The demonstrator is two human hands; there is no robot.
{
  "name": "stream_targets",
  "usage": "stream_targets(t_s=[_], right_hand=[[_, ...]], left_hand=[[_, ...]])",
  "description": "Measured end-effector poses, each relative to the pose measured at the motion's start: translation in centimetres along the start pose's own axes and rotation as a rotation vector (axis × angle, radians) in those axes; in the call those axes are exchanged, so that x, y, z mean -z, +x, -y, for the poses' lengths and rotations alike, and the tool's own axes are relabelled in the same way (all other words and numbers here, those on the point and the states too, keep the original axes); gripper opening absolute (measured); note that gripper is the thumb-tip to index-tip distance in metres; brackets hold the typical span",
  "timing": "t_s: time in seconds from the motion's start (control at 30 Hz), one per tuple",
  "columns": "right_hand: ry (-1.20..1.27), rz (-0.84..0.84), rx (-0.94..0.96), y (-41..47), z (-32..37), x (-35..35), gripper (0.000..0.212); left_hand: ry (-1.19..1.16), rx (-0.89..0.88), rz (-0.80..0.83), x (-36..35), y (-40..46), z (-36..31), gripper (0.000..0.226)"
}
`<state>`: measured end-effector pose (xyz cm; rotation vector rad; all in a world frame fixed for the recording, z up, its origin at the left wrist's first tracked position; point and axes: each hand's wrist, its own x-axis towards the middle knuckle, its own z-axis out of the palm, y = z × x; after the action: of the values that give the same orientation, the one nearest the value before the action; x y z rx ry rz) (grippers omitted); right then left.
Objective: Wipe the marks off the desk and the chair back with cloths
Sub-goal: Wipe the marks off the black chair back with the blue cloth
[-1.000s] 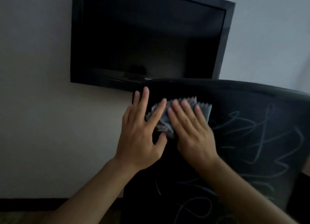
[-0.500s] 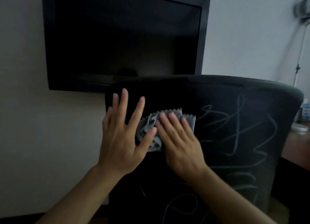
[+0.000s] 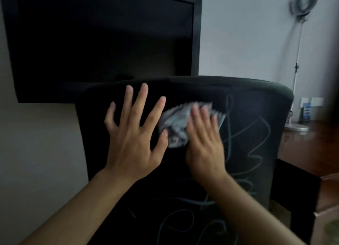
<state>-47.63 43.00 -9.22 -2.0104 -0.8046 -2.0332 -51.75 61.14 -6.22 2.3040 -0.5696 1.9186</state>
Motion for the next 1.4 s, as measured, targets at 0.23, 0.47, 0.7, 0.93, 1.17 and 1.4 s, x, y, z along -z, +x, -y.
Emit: stream_targets(t_s=[0.23, 0.47, 0.7, 0.93, 1.17, 1.4], right_hand=[[0.04, -0.23, -0.247, 3.1, -1.2, -0.1, 0.052], [-0.018, -0.124, -0.216, -1.3, -1.1, -0.3, 0.042], [-0.042, -0.271, -0.421, 2.9, -5.0, 1.2, 0.046], [-0.053, -0.237, -0.62, -4.2, -6.4, 0.6, 0.049], [0.089, -0.452, -1.056, 1.5, -10.8, 3.3, 0.06], [-0.004, -0.067, -0.436, -5.1, 0.6, -0.7, 0.045]], left_hand=[[-0.052, -0.093, -0.019, -0.5, 4.8, -3.5, 0.059], [0.103, -0.172, 0.042, -1.7, 7.7, -6.6, 0.056], [0.136, -0.167, -0.082, -2.3, 8.1, -6.9, 0.045], [0.176, -0.254, -0.116, -2.8, 7.9, -5.3, 0.044], [0.127, -0.263, -0.148, -3.1, 7.7, -5.0, 0.045], [0.15, -0.296, -0.154, -3.2, 7.5, -4.0, 0.048]])
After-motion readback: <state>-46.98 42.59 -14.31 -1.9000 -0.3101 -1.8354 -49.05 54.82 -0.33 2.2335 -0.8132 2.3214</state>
